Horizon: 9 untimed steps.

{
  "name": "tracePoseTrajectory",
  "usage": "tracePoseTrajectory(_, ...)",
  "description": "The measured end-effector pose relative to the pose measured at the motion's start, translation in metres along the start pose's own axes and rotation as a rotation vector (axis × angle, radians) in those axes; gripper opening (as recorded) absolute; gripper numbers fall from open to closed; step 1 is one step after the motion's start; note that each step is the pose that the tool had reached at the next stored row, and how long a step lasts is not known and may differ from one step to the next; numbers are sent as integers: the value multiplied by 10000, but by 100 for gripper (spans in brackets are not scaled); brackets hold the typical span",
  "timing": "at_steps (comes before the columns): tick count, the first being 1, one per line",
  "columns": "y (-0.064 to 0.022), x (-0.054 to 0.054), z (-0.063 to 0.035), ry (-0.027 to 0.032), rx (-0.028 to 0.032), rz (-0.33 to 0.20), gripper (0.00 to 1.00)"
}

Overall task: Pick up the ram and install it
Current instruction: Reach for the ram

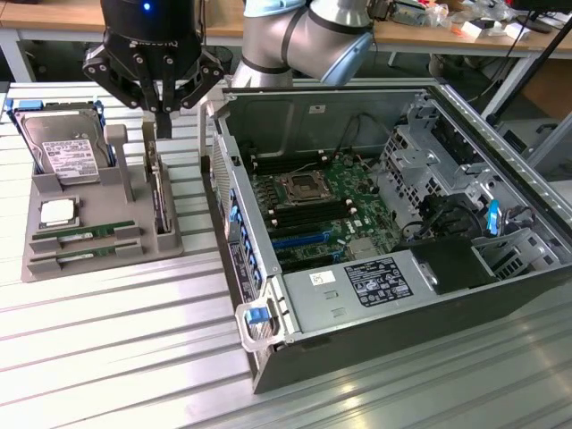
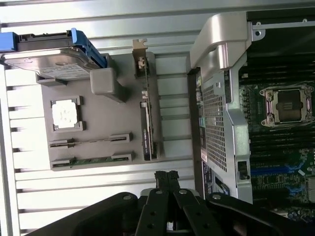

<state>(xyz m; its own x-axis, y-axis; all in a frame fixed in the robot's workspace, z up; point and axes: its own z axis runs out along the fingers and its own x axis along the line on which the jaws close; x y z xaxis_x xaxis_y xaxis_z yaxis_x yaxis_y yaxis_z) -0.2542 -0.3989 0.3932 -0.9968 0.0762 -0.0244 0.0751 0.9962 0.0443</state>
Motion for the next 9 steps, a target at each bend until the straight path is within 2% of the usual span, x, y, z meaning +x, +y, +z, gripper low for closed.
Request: tracePoseTrajectory(9,-13,180,-4,0,-1,1,11)
